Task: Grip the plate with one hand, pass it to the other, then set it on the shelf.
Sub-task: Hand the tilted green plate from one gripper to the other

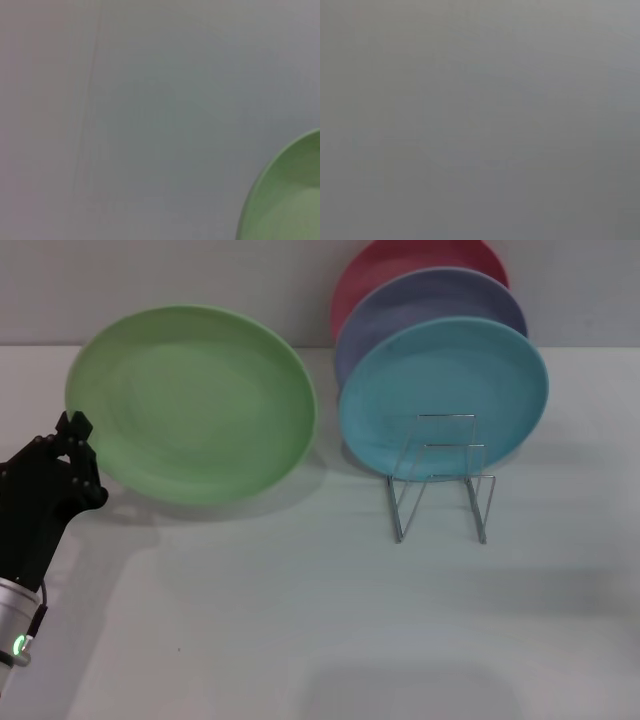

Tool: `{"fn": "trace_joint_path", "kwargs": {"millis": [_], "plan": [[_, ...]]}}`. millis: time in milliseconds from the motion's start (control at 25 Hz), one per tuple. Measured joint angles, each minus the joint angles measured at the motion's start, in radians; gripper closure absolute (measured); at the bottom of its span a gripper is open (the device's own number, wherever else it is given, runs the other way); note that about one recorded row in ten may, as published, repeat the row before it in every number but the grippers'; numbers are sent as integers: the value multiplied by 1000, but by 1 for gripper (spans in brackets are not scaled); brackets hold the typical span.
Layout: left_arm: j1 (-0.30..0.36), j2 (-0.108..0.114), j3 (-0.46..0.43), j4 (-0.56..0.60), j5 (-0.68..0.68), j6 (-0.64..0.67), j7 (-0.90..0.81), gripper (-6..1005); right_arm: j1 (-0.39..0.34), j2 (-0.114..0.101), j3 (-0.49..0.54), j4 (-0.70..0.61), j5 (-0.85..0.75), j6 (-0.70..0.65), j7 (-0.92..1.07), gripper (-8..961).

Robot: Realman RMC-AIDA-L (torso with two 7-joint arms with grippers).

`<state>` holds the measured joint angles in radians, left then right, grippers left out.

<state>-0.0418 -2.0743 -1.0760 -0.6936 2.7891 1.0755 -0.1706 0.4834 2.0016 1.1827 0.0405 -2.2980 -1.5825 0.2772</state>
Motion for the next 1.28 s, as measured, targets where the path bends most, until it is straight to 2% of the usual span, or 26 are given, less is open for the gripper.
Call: {"fn": "trace_joint_path", "kwargs": {"millis": [80, 120, 160, 200, 360, 520, 600, 640, 680, 760, 920, 1040, 1160, 1280], "plan": [[6, 0, 0, 2, -1, 5, 0, 969, 0, 4, 0, 1, -17, -1, -12, 296], [8, 0, 1, 2, -1, 6, 1, 969, 0, 11, 0, 1, -22, -6, -29, 296], [9, 0, 3, 5, -1, 7, 1, 969, -3, 29, 0, 2, -27, -24, -77, 296], [9, 0, 3, 5, -1, 7, 1, 969, -3, 29, 0, 2, -27, -24, -77, 296], [10, 0, 16, 6, -3, 6, 1, 968, -42, 59, -38, 15, -65, -76, -148, 296], [10, -1, 25, 7, -7, 3, 5, 968, -90, 62, -80, 60, -80, -78, -146, 296], [10, -1, 27, 8, -13, 2, 11, 968, -128, 62, -137, 93, -83, -79, -142, 296], [10, -2, 27, 8, -14, 1, 13, 968, -166, 58, -195, 140, -102, -78, -139, 296], [10, -2, 27, 9, -15, 1, 15, 968, -166, 58, -195, 140, -102, -78, -139, 296], [10, -3, 30, 9, -16, 1, 17, 968, -226, 47, -242, 218, -172, -69, -130, 296], [10, -3, 35, 8, -20, 4, 31, 968, -272, 47, -248, 271, -258, -65, -87, 296], [10, -4, 61, 2, -45, 6, 58, 968, -310, 58, -249, 320, -333, -47, -62, 297], [15, -4, 127, -4, -134, 30, 129, 968, -352, 71, -251, 406, -447, 30, -60, 297], [22, -4, 164, -7, -176, 52, 163, 968, -370, 71, -260, 454, -483, 73, -61, 297]]}}
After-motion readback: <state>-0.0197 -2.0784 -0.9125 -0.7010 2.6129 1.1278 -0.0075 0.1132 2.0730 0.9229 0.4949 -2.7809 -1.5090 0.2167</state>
